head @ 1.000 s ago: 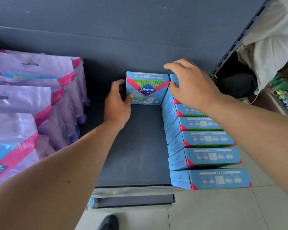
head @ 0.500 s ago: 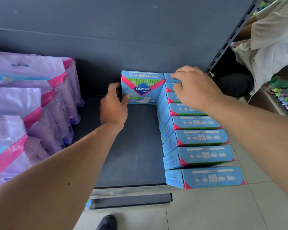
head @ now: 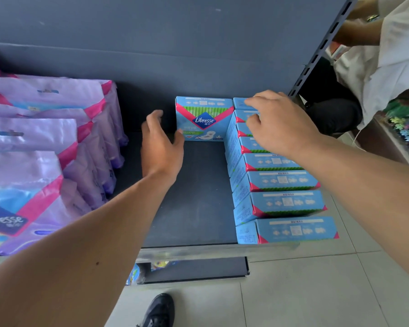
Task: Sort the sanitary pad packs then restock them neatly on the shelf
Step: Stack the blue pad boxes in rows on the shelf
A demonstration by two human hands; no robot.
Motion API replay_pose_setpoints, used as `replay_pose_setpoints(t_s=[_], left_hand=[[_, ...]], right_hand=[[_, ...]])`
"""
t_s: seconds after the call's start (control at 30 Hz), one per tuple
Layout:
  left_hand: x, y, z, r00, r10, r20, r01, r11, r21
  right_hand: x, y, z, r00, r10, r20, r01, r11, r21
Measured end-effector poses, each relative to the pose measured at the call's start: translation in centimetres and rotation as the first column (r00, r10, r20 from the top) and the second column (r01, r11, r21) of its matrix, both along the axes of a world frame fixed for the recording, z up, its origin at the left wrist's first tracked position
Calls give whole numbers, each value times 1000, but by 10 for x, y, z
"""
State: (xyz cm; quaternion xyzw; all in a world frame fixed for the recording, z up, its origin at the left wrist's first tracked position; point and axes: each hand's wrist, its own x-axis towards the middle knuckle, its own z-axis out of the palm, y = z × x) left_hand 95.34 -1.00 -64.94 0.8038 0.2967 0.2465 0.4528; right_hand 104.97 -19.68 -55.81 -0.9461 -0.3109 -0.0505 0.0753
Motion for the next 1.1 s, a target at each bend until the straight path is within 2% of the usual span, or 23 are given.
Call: replay_pose_setpoints(t_s=[0.1,0.23,0.37,0.53,0.7,0.87,0.97,1.1], left_hand=[[-22,-7,19,999,-26,-39,32,988,153],[-62,-33,57,990,-110,-90,137,908,396],[-110,-76,89,951,-291,-106,305,823,479],[-162,-146,98,843,-507,-180,517,671,532],[-211,-227,92,653,-714,-253,709,460,534],[-264,-309,78,409,-837,-364,865,228,447],[-301,-358,59,257,-833,-489,921,59,384],[-350,-427,25,64,-751,-658,961,-131,243]], right_hand=[[-26,-7,5,999,15,43,-15,1000,11],[-76,-23,15,991,23,132,-33,997,76],[-142,-56,28,981,-29,191,-1,988,155],[-225,-125,34,959,-242,146,203,949,240],[-323,-202,16,868,-494,47,485,865,132],[-428,-277,-21,705,-702,-101,708,706,31],[-490,-321,-47,562,-806,-185,820,573,-4],[-576,-381,-83,300,-893,-336,939,339,-61]])
